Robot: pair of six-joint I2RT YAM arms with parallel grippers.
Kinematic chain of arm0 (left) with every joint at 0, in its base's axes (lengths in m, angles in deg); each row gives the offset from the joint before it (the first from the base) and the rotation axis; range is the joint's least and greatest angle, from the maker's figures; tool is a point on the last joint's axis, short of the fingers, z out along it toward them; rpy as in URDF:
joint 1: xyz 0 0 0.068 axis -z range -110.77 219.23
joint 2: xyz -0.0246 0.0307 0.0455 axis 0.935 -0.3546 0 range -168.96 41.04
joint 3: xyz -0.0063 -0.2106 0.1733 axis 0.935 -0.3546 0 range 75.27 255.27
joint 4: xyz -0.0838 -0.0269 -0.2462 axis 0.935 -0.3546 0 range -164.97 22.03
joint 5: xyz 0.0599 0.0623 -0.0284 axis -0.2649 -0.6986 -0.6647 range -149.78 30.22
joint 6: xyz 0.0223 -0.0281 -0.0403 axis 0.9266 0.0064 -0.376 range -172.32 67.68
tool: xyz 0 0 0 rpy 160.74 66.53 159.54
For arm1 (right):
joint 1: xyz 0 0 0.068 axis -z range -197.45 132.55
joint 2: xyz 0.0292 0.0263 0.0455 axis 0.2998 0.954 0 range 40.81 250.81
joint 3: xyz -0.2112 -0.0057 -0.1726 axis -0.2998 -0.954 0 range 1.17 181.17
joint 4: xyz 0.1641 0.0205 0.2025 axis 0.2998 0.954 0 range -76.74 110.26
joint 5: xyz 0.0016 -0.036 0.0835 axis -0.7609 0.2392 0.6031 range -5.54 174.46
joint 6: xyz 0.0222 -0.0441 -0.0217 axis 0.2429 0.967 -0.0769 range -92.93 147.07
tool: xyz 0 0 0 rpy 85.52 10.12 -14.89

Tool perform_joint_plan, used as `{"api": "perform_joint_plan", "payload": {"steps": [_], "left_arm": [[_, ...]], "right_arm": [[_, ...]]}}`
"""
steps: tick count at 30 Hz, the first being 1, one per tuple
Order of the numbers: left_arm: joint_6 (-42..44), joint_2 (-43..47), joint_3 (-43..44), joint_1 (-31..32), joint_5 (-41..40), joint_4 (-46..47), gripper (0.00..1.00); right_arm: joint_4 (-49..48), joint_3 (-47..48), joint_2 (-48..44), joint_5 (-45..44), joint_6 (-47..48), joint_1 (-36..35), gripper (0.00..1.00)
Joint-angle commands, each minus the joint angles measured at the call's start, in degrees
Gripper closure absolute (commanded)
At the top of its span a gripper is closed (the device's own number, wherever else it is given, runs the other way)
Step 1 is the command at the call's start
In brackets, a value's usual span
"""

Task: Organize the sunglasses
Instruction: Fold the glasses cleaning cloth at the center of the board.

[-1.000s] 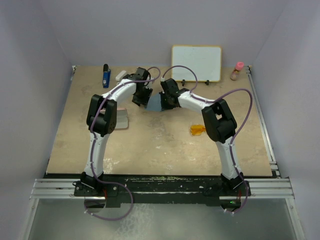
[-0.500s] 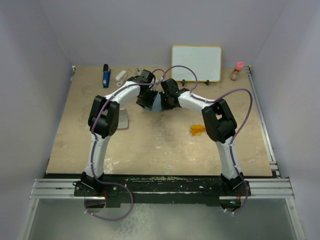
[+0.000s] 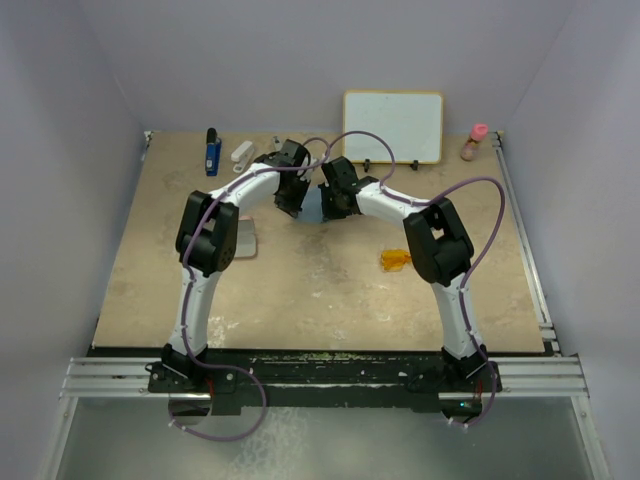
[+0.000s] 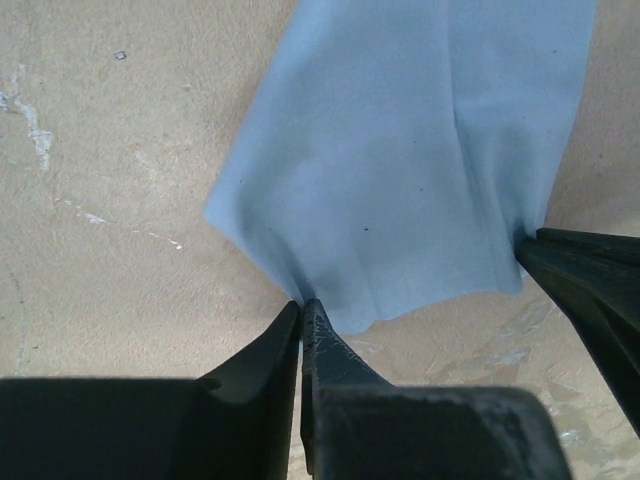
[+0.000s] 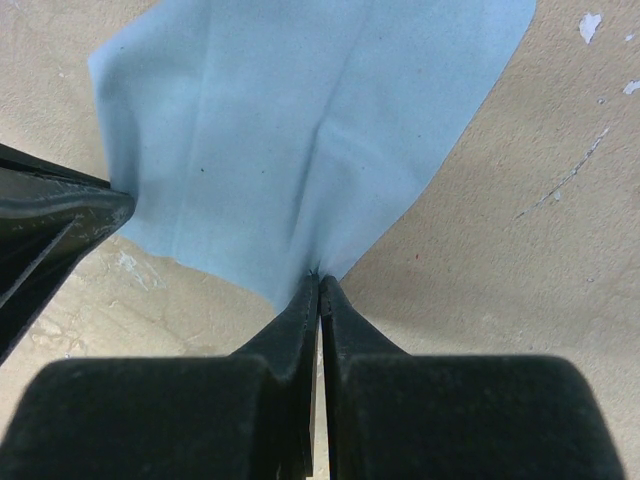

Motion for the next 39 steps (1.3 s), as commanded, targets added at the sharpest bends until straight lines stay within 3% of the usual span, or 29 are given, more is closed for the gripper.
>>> {"api": "perform_joint_plan", "payload": {"steps": [1,7,13,30,35,39], "left_arm": [[-1.9,-6.7,-4.5,0.7,4.3,-3.9,0.96],[-0.5,-4.2,-3.5,0.5,4.7,-4.4,0.96],[2.3,5.3,-3.3,0.1,3.4,-3.0,0.96],[3.8,21.0,-10.2,0.2,7.1,0.1,0.96],[3.8,29.6,-18.5,0.1,8.8,7.6,0.96],[3.4,33.8,-20.4,0.1,8.5,8.2,0.96]], "right_arm": [[4.1,-1.0,2.7,2.3,0.2,-0.3,1.00],[2.4,-2.1,0.8,0.8,0.5,-0.3,1.00],[0.0,-4.4,-4.8,-2.2,1.3,-0.4,1.00],[-3.5,-11.7,-18.4,0.0,-1.0,-1.1,1.00],[-1.8,-12.8,-22.0,-0.3,-1.9,-1.2,1.00],[0.6,-13.4,-24.9,-0.2,-3.1,-1.5,1.00]]}}
